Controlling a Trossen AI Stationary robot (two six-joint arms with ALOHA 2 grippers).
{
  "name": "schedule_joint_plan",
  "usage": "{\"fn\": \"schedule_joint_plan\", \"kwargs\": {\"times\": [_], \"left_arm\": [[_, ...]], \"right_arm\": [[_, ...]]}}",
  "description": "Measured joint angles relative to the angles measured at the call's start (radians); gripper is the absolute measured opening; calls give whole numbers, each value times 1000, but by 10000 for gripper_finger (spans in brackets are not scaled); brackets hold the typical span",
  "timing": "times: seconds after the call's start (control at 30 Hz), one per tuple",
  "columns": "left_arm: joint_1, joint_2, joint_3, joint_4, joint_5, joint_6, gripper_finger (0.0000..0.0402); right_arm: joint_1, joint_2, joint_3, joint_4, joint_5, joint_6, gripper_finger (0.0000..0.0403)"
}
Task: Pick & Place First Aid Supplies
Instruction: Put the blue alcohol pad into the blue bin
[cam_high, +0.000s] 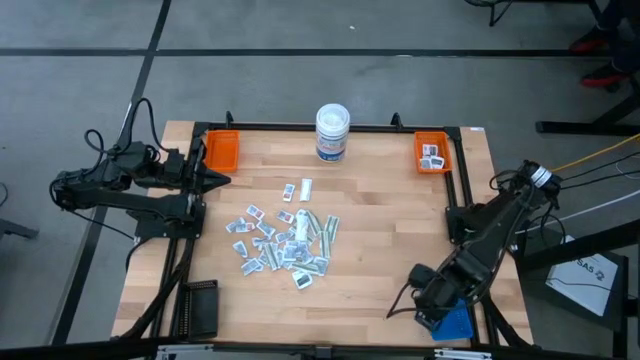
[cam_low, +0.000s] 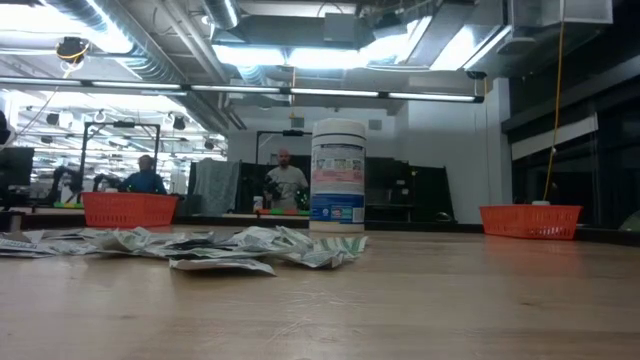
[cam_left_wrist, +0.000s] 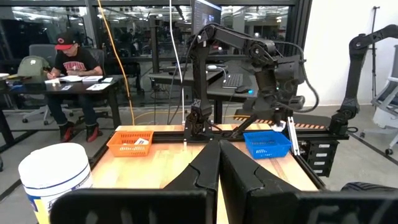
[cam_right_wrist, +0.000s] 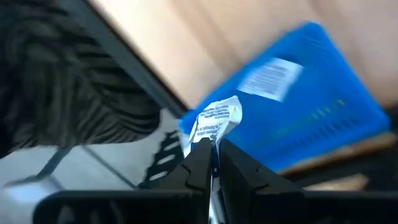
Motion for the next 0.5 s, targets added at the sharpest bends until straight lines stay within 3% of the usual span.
{"fn": "schedule_joint_plan", "kwargs": {"times": [0.17, 0.5], "left_arm": [[0, 0, 0, 0, 0, 0, 4], [0, 0, 0, 0, 0, 0, 4]], "right_arm": [[15, -1, -1, -133, -9, 67, 31], [26, -2, -82, -133, -109, 124, 31]]}}
